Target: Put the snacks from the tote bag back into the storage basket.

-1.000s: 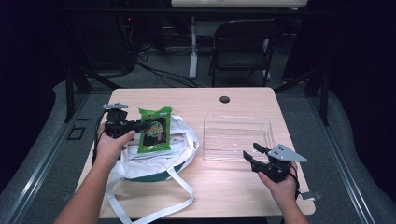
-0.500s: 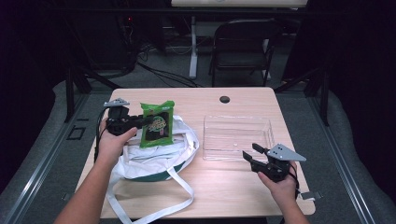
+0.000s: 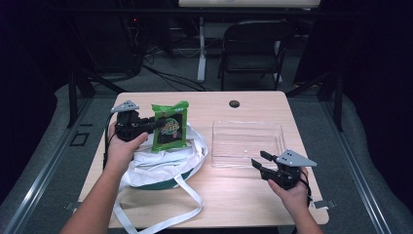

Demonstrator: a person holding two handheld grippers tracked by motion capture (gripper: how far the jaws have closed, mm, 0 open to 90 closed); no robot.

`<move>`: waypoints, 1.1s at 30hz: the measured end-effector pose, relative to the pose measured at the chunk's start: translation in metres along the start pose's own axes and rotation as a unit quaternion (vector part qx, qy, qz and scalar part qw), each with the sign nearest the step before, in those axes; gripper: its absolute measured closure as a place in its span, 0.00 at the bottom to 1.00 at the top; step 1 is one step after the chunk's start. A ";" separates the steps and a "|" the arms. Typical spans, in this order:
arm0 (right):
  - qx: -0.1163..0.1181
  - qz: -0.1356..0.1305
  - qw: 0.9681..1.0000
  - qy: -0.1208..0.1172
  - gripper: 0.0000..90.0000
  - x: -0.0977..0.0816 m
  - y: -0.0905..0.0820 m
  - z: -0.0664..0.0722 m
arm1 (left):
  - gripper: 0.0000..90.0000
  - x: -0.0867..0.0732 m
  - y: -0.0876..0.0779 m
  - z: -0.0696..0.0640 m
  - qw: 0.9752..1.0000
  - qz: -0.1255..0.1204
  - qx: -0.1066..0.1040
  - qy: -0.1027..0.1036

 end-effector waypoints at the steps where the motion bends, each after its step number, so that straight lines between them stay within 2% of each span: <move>1: 0.001 0.001 1.000 -0.001 0.57 0.000 0.000 0.000 | 0.81 0.000 0.001 -0.002 1.000 0.000 -0.003 0.003; 12: 0.013 0.011 1.000 -0.016 0.58 0.003 0.004 0.002 | 0.81 0.010 0.009 -0.021 0.999 -0.004 -0.023 0.022; 21: 0.028 0.018 0.999 -0.016 0.59 0.004 0.007 0.002 | 0.81 0.011 0.026 -0.032 0.999 0.000 -0.039 0.026; 26: 0.037 0.026 0.999 -0.023 0.61 0.010 0.008 0.000 | 0.81 0.012 0.032 -0.039 0.998 0.006 -0.044 0.036; 33: 0.053 0.042 0.997 -0.028 0.62 0.021 0.015 -0.004 | 0.81 0.012 0.036 -0.042 0.998 0.009 -0.046 0.037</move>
Point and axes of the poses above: each handheld gripper's, and its own axes: y roughly forward along the jaws, x roughly out of its top, z roughly to its left, the point moved 1 cm from there along y, roughly forward along the jaws, and after that the axes turned 10 degrees about -y, right-handed, at the moved point
